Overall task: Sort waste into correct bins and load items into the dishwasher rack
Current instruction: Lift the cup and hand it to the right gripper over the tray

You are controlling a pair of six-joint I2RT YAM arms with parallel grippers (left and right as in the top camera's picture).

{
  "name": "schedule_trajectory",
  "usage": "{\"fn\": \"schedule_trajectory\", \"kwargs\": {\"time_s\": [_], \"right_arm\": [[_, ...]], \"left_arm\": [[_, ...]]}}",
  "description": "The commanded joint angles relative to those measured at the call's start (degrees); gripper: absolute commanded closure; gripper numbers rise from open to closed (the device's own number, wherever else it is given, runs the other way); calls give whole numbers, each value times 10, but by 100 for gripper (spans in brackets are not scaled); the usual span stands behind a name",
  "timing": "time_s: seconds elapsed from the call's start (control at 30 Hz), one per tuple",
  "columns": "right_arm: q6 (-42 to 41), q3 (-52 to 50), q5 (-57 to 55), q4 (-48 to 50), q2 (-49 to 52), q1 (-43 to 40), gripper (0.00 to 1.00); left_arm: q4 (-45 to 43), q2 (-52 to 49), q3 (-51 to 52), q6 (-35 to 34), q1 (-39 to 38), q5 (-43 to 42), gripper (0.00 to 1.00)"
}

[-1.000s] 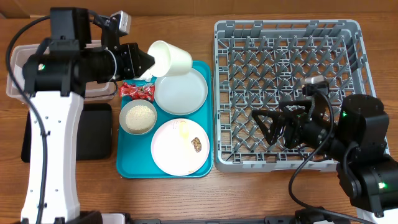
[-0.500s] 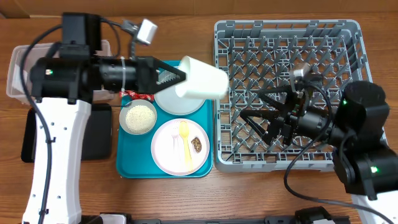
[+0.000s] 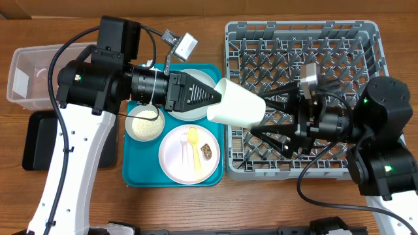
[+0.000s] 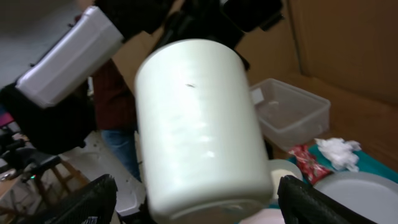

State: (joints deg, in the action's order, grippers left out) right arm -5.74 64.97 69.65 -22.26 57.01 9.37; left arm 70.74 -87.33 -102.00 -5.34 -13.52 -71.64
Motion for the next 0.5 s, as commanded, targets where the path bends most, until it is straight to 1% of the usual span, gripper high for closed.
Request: {"fn": "schedule_trajectory", "kwargs": {"time_s": [0.0, 0.03, 0.07, 0.13, 0.33, 0.4, 0.47], "right_arm": [[4, 15, 66, 9, -2, 0, 14], [4, 15, 66, 8, -1, 0, 20], [1, 15, 66, 8, 0, 0, 24], [-1, 15, 66, 8, 1, 0, 30], [-2, 15, 66, 12, 3, 0, 30], [-2, 15, 66, 14, 3, 0, 29], [-2, 15, 65, 19, 3, 0, 25]], "left_arm": [[-1, 8, -7, 16, -2, -15, 96], [-1, 8, -7, 16, -2, -14, 96], [-1, 8, -7, 16, -2, -14, 96], [-1, 8, -7, 16, -3, -14, 96], [-1, 8, -7, 16, -13, -8, 96], [-1, 8, -7, 15, -18, 18, 96], [-1, 8, -7, 15, -23, 28, 96]]}}
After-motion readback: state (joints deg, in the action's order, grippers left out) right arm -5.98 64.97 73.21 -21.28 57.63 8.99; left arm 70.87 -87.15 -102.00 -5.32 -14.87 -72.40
